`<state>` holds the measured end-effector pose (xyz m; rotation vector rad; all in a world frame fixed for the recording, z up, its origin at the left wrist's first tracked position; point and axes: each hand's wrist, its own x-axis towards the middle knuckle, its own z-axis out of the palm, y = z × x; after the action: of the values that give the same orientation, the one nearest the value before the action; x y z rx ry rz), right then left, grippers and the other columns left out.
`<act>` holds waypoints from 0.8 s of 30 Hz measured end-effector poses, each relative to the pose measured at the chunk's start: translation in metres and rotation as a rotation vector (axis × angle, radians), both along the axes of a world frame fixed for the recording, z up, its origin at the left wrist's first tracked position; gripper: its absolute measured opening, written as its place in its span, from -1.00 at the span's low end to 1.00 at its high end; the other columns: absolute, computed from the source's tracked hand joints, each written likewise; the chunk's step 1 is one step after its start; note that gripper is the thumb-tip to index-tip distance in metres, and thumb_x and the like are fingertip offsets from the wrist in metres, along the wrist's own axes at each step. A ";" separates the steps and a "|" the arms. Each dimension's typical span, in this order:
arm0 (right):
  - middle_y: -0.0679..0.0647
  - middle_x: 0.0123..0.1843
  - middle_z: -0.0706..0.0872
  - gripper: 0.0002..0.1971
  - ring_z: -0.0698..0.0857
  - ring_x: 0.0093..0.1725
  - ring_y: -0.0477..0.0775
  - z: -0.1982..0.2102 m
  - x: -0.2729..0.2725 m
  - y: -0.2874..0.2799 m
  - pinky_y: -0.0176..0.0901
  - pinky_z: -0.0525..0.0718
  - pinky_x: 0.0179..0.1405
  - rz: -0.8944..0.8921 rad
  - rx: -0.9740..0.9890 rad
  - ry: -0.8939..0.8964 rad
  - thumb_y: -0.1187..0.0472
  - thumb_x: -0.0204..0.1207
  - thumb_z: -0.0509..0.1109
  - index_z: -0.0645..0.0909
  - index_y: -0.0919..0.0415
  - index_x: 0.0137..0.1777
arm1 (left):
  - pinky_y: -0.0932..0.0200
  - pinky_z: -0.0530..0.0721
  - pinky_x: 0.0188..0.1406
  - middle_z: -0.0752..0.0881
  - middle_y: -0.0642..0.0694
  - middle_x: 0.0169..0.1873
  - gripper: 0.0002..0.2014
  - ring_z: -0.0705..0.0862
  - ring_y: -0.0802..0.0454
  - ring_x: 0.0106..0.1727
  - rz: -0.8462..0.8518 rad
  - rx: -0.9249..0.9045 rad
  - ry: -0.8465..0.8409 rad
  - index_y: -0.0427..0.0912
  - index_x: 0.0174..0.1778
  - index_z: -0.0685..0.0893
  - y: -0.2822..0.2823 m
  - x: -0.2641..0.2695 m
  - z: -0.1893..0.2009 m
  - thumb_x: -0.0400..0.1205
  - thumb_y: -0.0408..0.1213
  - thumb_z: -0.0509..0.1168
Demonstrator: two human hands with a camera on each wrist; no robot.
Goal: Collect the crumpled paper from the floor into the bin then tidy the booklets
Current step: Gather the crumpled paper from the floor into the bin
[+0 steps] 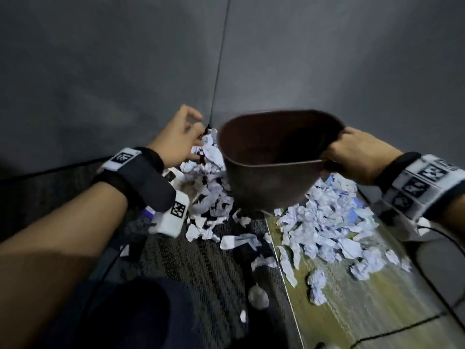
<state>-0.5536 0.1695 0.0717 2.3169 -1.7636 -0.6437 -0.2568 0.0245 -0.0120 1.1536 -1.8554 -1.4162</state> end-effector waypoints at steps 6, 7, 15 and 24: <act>-0.06 -0.18 0.81 -0.84 0.76 -0.06 0.07 -0.016 -0.085 0.022 -0.07 0.40 0.15 -0.151 0.060 0.168 0.12 0.31 0.44 0.74 -0.06 -0.11 | 0.14 0.48 -0.04 0.60 -0.26 0.27 -0.50 0.61 -0.20 0.15 -0.201 -0.021 -0.878 -0.18 0.45 0.35 0.000 -0.041 -0.049 0.62 -0.15 0.30; -0.06 -0.19 0.80 -0.85 0.76 -0.08 0.06 -0.014 -0.093 0.025 -0.08 0.36 0.13 -0.187 0.062 0.149 0.14 0.32 0.43 0.73 -0.06 -0.12 | 0.15 0.50 0.01 0.56 -0.27 0.34 -0.40 0.59 -0.22 0.23 -0.234 0.017 -0.961 -0.17 0.50 0.29 0.002 -0.045 -0.054 0.59 -0.10 0.34; 0.01 -0.58 0.66 -0.71 0.67 -0.55 0.11 -0.036 -0.131 0.028 0.01 0.34 -0.15 -0.164 -0.060 -0.047 0.36 -0.15 0.67 0.69 0.06 -0.46 | -0.14 0.22 0.55 0.05 -0.30 0.63 0.21 0.10 -0.35 0.60 -0.079 0.050 -0.938 -0.03 0.66 -0.01 -0.071 -0.083 -0.096 0.22 0.23 0.56; 0.05 -0.52 0.68 -0.66 0.67 -0.50 0.20 -0.052 -0.149 0.037 0.07 0.52 -0.23 -0.168 -0.158 0.062 0.36 -0.05 0.68 0.77 0.01 -0.30 | -0.29 0.18 0.55 -0.20 -0.21 0.64 0.51 -0.01 -0.38 0.62 -0.089 0.071 -0.915 0.17 0.64 -0.18 -0.134 -0.109 -0.174 -0.19 0.55 0.43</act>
<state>-0.7029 0.2065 0.0194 2.0407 -1.9204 -0.5718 -0.3663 -0.1095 -0.1864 1.9970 -2.4662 -1.0631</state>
